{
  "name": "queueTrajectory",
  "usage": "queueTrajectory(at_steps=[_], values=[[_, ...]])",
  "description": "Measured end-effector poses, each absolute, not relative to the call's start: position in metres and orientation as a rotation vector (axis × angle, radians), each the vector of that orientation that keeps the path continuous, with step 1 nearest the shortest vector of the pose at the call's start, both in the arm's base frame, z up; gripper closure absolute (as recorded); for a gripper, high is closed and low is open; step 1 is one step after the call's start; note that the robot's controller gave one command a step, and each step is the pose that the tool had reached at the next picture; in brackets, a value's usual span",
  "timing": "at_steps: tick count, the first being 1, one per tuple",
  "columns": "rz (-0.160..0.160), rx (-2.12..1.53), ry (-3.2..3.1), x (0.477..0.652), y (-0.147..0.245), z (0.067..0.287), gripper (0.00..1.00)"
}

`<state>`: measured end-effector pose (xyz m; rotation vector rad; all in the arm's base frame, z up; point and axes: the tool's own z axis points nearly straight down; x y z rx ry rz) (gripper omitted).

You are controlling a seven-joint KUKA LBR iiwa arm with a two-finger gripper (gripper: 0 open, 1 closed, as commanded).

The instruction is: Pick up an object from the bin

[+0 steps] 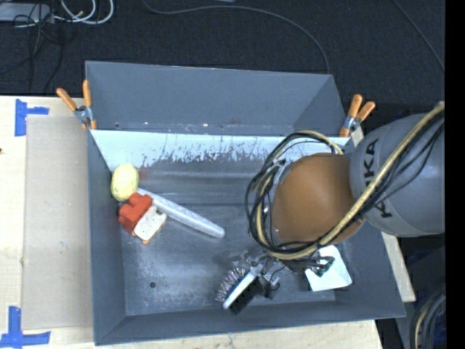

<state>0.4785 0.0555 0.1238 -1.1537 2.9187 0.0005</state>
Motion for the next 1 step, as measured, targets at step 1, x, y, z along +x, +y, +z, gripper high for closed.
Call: queueTrajectory(at_steps=[1], values=[[0.005, -1.155, 2.926, 0.4769, 0.0558, 0.1364, 1.0]])
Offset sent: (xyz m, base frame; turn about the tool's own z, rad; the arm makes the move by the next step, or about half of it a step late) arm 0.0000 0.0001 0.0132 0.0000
